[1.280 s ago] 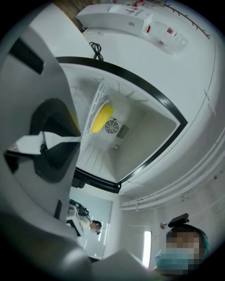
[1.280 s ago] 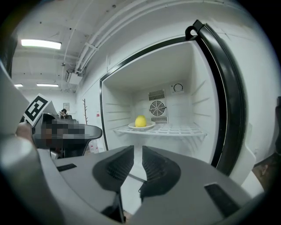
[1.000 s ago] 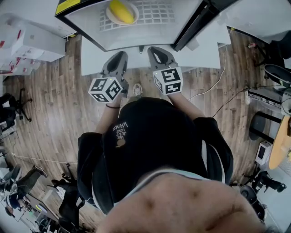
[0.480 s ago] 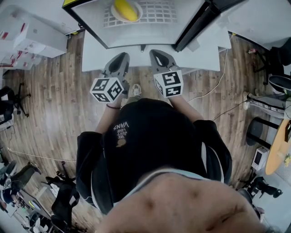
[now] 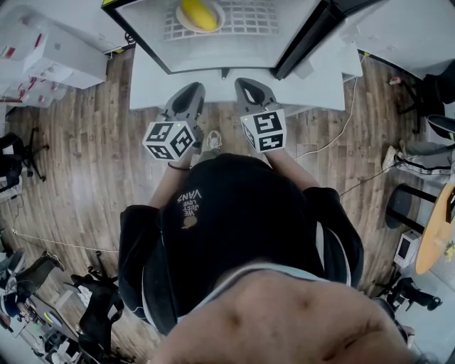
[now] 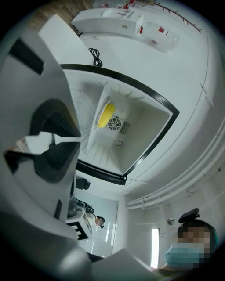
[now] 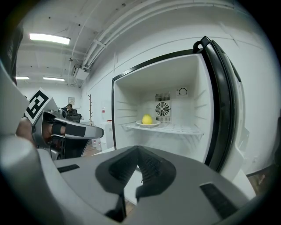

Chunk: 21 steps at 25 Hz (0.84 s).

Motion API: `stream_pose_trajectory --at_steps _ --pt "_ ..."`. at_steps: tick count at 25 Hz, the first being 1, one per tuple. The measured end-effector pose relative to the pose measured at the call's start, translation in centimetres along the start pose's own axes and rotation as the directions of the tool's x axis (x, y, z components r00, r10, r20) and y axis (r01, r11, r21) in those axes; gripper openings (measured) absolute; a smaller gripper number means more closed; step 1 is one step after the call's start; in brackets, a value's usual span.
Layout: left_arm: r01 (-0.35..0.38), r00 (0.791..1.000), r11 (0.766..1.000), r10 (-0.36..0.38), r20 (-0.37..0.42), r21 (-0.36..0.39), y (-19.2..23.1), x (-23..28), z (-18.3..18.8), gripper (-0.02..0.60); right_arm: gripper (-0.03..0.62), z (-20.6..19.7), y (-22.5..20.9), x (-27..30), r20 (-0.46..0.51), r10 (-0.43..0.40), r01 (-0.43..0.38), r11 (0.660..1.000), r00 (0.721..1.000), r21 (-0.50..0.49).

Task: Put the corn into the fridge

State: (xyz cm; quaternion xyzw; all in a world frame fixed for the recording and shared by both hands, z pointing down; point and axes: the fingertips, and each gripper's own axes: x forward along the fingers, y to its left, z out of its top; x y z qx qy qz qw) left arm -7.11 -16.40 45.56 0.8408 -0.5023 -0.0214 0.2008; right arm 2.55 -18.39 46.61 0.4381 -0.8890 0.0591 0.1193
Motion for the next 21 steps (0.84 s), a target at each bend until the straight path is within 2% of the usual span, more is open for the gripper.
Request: stream_pose_trajectory --at_steps 21 --pt "-0.011 1.0 1.0 0.011 -0.002 -0.004 0.32 -0.34 -0.06 0.041 0.012 0.07 0.14 0.12 -0.006 -0.003 0.003 1.0 1.0 -0.017"
